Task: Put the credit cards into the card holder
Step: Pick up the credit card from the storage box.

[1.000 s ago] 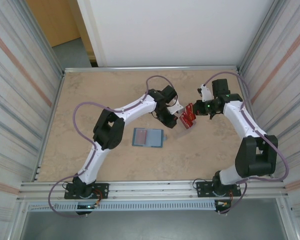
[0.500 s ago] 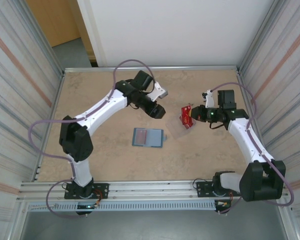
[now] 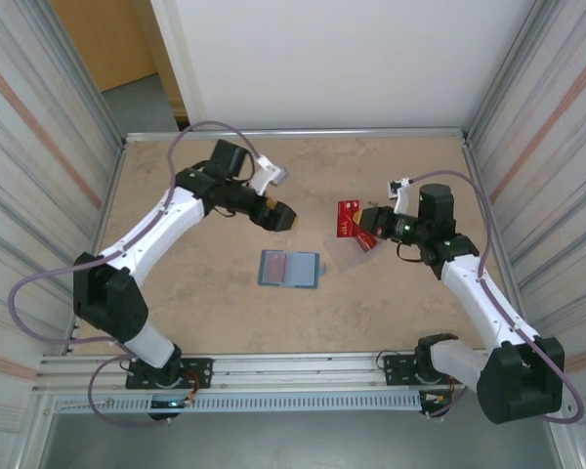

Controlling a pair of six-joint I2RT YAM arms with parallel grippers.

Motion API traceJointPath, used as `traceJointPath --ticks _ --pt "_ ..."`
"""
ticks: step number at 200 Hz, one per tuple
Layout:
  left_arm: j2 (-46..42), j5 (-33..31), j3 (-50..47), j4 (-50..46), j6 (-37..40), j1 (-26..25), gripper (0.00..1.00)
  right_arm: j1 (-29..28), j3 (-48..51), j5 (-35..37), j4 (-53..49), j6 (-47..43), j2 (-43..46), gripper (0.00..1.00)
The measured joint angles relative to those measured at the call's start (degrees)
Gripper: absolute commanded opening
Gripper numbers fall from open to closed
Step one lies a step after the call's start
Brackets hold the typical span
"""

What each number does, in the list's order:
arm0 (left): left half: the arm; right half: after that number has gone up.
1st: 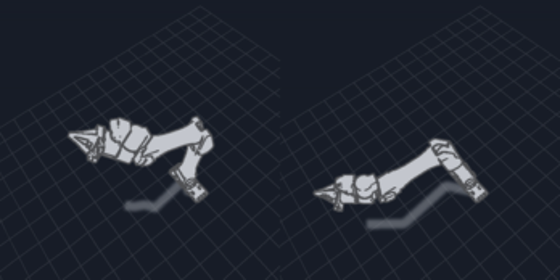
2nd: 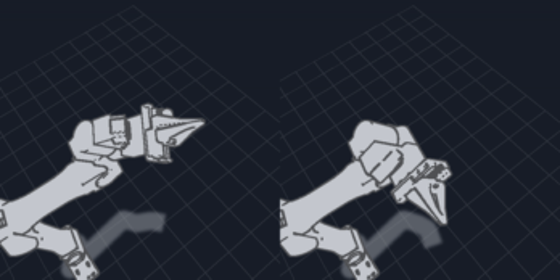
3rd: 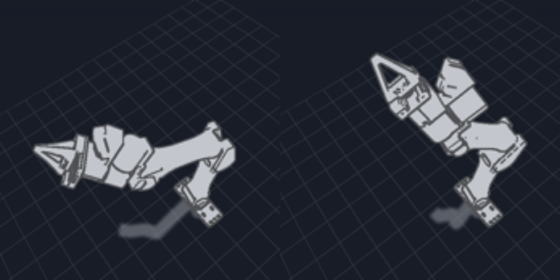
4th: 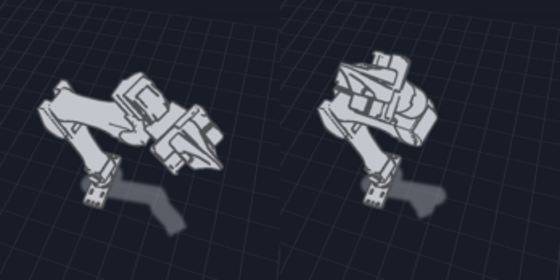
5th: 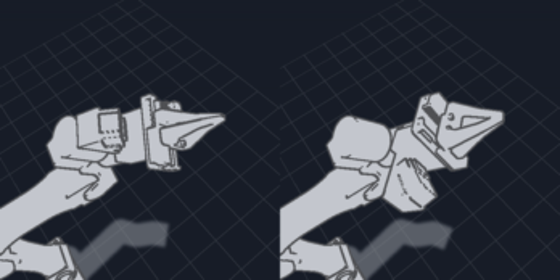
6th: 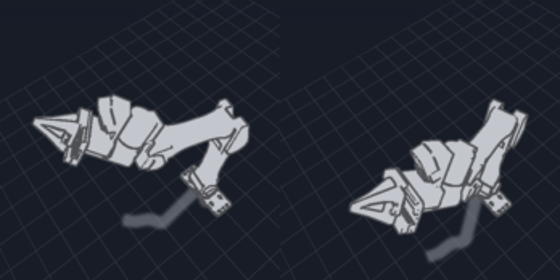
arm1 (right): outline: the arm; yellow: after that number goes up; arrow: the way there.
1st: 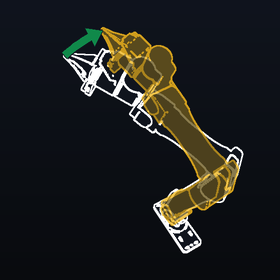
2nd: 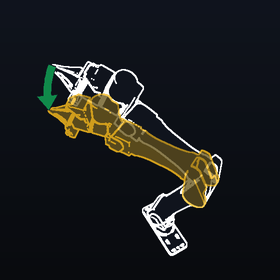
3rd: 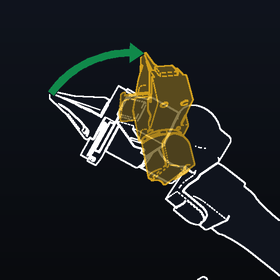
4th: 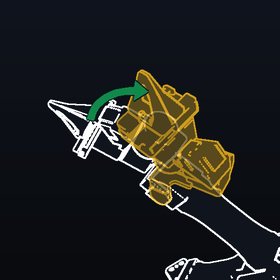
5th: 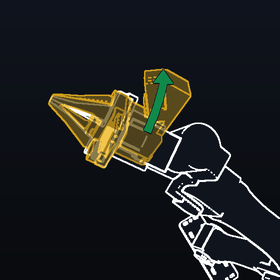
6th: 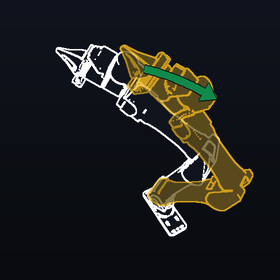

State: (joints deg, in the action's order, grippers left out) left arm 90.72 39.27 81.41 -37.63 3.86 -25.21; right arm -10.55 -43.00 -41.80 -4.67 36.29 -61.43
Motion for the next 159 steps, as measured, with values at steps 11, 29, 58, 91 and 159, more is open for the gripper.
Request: traceJointPath --ticks 11,29,58,91,159 --pt "-0.7 3.3 -2.1 3.0 -2.6 3.6 0.96 -0.7 0.8 0.2 2.8 1.5 0.3 0.0" --pt "-0.9 7.4 -5.1 7.4 -6.8 8.4 0.96 -1.7 1.7 0.5 6.7 3.8 0.4 0.0" --pt "-1.0 13.7 -7.9 13.0 -12.0 10.7 0.93 -4.5 1.9 1.7 14.0 7.5 -0.5 0.0" --pt "-1.0 22.5 -10.6 21.2 -18.9 10.5 0.86 -9.7 2.0 3.8 22.6 10.5 -3.5 0.0" --pt "-1.0 32.7 -12.9 30.7 -25.7 8.4 0.67 -16.0 2.2 3.5 39.5 17.3 -13.5 0.0"
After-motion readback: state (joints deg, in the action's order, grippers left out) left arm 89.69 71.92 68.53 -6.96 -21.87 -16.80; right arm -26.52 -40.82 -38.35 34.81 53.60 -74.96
